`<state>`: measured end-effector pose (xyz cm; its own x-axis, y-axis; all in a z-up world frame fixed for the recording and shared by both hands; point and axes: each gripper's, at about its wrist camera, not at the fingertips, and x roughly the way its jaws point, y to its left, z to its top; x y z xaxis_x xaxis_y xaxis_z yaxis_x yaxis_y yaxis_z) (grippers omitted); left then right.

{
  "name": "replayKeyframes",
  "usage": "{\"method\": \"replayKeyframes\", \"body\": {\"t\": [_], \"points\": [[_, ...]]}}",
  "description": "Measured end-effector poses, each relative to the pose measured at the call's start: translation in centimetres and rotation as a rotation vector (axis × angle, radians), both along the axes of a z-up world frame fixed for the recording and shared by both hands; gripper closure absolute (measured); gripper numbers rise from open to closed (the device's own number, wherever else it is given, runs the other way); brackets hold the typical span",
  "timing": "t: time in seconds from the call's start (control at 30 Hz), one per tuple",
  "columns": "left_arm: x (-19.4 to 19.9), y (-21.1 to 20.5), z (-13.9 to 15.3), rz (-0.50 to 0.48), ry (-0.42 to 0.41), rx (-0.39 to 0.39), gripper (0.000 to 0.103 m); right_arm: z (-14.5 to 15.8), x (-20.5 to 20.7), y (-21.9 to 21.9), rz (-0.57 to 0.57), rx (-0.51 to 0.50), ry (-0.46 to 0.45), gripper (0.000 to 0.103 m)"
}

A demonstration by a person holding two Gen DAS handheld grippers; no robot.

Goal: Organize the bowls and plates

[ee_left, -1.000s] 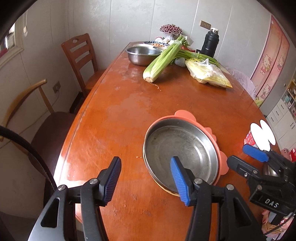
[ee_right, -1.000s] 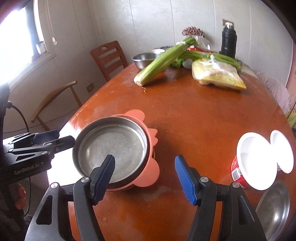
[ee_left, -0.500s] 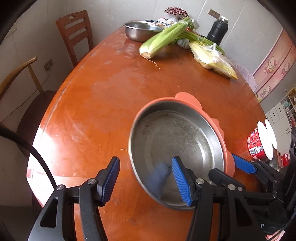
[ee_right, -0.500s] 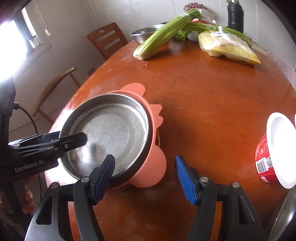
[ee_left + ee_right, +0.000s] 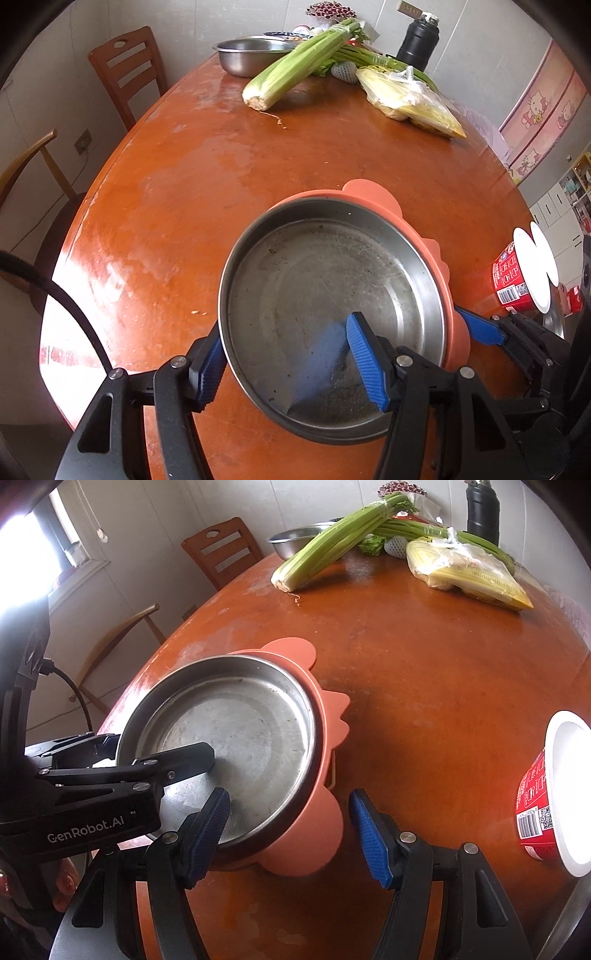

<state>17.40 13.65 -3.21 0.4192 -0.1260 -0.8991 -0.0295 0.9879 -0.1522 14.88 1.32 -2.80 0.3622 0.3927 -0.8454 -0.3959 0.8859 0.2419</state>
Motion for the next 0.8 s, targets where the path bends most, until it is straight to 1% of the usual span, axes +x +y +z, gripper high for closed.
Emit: {"method": "replayKeyframes", "body": {"t": [0.23, 0.53, 0.7, 0.8], "points": [[1.8, -2.3, 0.0, -0.035, -0.001, 0.020, 0.040, -0.1, 0.5, -1.2, -0.018, -0.019, -0.020, 0.035], [3.8, -5.3, -0.2, -0.088, -0.003, 0.024, 0.038, -0.1, 1.2, -3.4, -0.060, -0.036, -0.033, 0.035], [4.2, -6.0, -0.1, -0.096, -0.010, 0.035, 0.036, 0.0, 1.3, -3.7, -0.064, -0.047, -0.042, 0.035], [4.3, -5.8, -0.2, -0.093, -0.005, 0.025, 0.036, 0.0, 1.3, -3.6, -0.062, -0.050, -0.043, 0.035]]}}
